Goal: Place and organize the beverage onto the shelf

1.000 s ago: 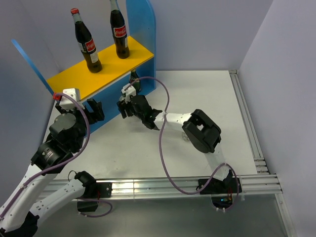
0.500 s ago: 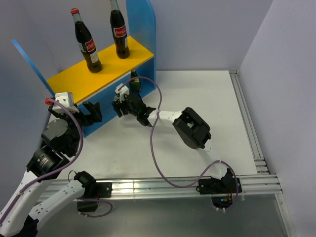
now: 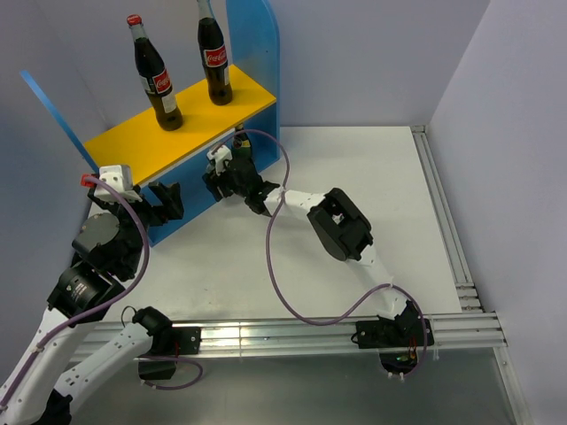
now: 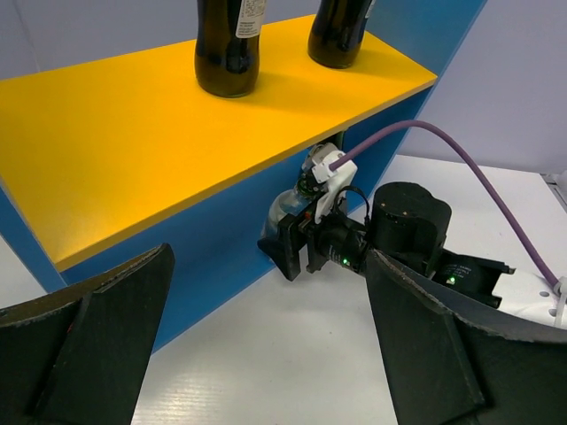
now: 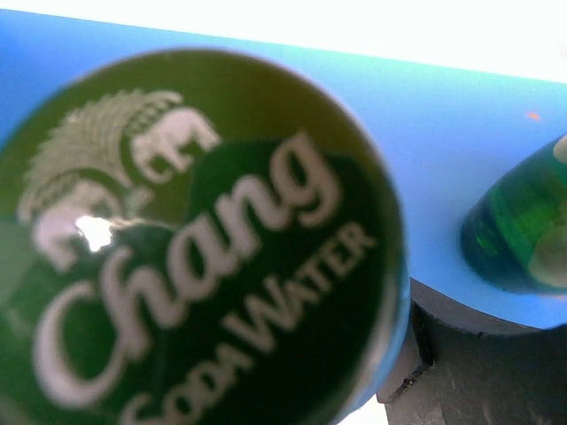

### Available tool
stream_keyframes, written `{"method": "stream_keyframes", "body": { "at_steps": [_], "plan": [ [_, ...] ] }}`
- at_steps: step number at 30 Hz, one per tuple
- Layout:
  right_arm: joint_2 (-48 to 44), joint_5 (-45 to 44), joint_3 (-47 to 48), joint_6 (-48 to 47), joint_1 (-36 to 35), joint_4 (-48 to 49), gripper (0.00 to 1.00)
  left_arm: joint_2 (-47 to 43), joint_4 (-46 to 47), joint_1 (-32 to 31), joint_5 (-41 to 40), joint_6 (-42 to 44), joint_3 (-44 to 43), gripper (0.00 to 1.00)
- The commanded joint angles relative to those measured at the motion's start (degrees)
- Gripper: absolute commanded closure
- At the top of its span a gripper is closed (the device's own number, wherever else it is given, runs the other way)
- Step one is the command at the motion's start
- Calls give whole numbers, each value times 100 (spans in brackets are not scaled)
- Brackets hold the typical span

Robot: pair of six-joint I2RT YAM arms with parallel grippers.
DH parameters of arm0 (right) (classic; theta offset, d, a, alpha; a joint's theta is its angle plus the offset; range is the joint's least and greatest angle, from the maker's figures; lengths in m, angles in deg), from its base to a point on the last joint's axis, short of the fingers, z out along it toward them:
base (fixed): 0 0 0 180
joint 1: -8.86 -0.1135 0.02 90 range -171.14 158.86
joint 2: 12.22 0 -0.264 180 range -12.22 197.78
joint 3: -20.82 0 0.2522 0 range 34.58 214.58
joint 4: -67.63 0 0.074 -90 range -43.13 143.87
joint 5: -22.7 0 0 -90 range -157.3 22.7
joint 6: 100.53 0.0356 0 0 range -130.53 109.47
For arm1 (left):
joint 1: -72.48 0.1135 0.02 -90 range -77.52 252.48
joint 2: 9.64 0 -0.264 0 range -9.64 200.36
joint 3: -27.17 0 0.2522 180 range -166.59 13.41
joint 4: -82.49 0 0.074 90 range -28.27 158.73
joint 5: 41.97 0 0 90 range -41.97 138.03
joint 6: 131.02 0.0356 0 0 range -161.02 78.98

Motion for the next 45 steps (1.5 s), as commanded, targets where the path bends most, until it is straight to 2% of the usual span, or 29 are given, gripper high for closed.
{"method": "stream_keyframes", "body": {
  "at_steps": [1,5,13,19,23,26,32,35,45],
  "plan": [
    [-169,209,625,-345,-6,618,99,-36,243,93,239,51,-5,4],
    [-116,147,713,-556,-6,530,89,-132,269,128,274,68,4,3],
    [68,1024,1161,-1023,20,-67,86,-194,217,137,257,68,-58,3],
    [130,1683,1372,-1041,160,-278,74,-273,199,128,274,77,-93,3],
    [192,1922,1478,-1014,240,-445,70,-326,129,137,265,68,-198,3],
    [235,1949,1601,-1023,258,-524,65,-396,155,128,292,86,-198,3],
    [517,1862,2216,-1006,266,-1051,61,-449,147,128,318,121,-242,2],
    [491,1800,2164,-962,266,-999,55,-440,129,137,327,121,-260,2],
    [482,1773,2137,-944,275,-955,45,-475,15,137,432,103,-479,2]
  ]
}}
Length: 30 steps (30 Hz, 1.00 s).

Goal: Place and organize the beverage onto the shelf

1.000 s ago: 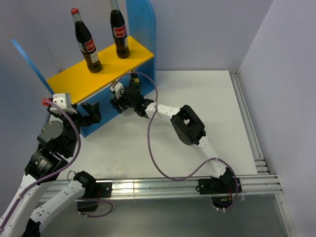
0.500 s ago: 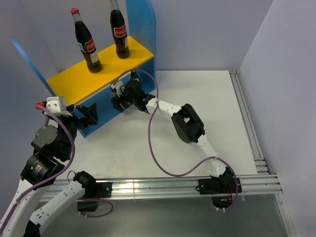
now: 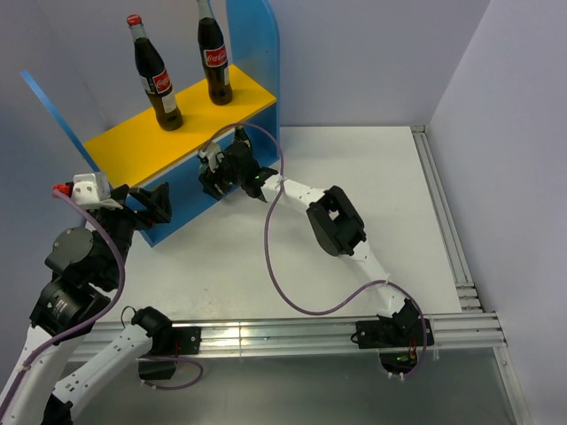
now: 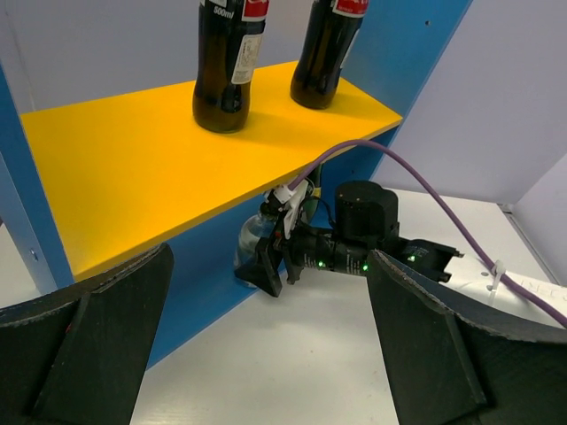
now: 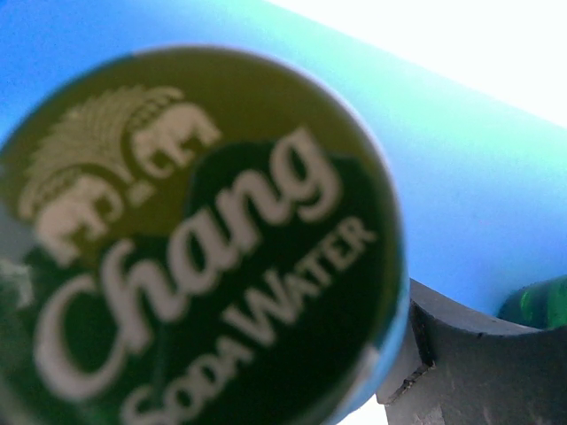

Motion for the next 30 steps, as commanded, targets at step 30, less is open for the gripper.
{"method": "stream_keyframes", "body": {
  "at_steps": [30],
  "plan": [
    [-250,238,364,-4,42,626,20,-181,56,25,155,174,-162,2]
  ]
}}
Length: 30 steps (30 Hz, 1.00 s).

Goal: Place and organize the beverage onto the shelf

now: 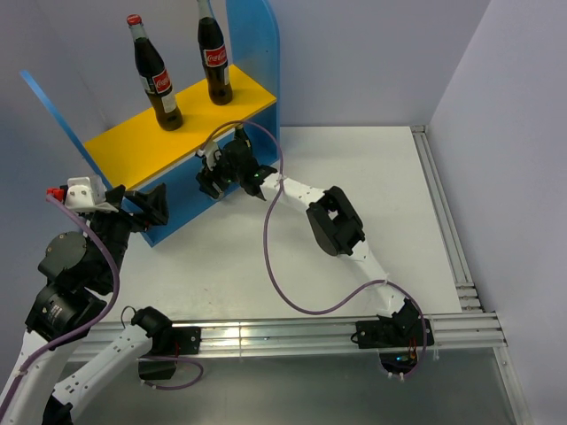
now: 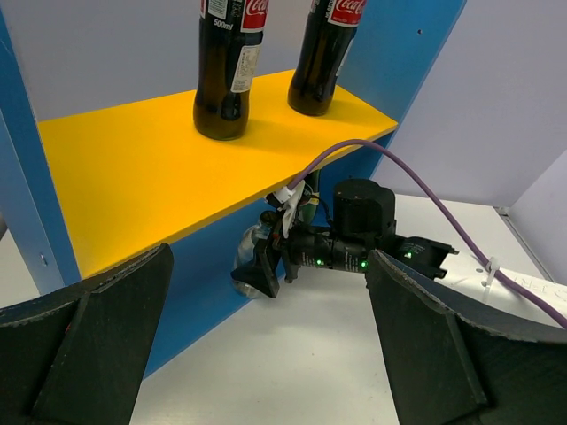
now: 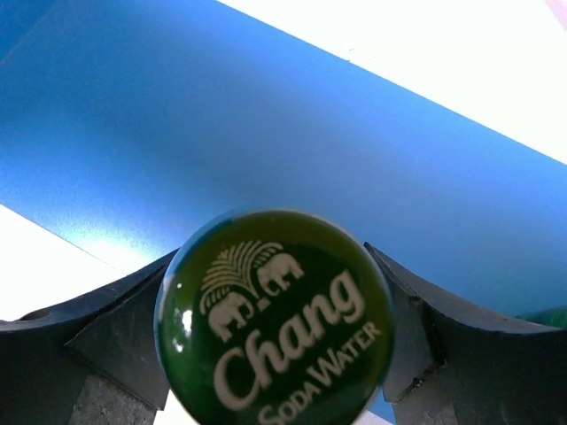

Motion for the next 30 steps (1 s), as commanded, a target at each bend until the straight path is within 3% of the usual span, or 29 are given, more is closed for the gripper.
{"method": "stream_keyframes", "body": {
  "at_steps": [1,20,26,30],
  "plan": [
    [-410,-68,24,94,26,753,20,-48,85,25,113,91,-86,2],
    [-1026,-280,-1040,393,26,1097,18,-12,102,25,131,100,-24,2],
    [-1131,-262,-1198,472,26,1079,23,-39,111,25,122,117,-24,2],
    [-1096,-332,-1137,525,26,1044,38,-48,102,25,122,117,-24,2]
  ]
}}
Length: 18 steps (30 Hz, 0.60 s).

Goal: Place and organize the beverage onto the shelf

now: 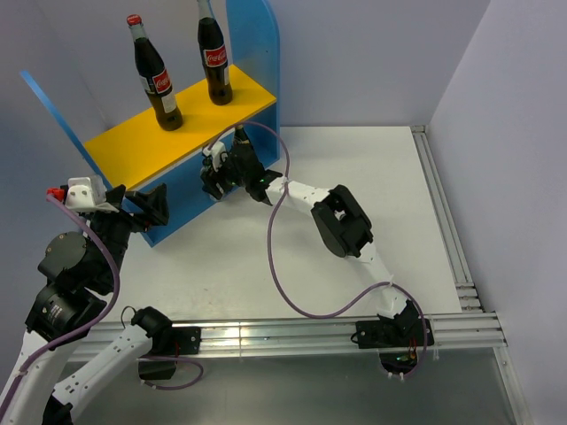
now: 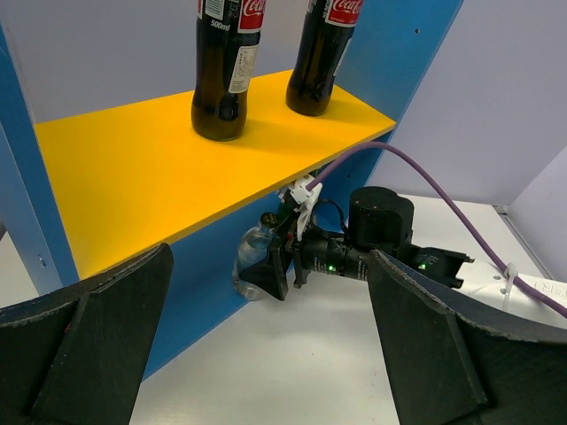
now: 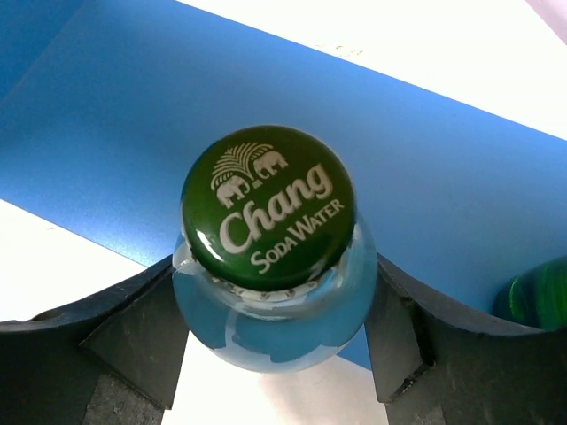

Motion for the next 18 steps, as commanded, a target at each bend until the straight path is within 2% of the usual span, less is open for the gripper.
{"method": "stream_keyframes", "body": {
  "at_steps": [1,2,6,18],
  "plan": [
    [-456,-166,59,160,26,211,40,-54,93,25,78,73,-24,2],
    [-438,-236,146,195,26,211,49,-54,102,25,70,82,-15,2],
    [-254,-518,401,371,26,193,58,-81,128,25,70,82,-7,2],
    [71,-975,858,495,35,457,59,-98,120,16,43,73,-33,2]
  ]
}}
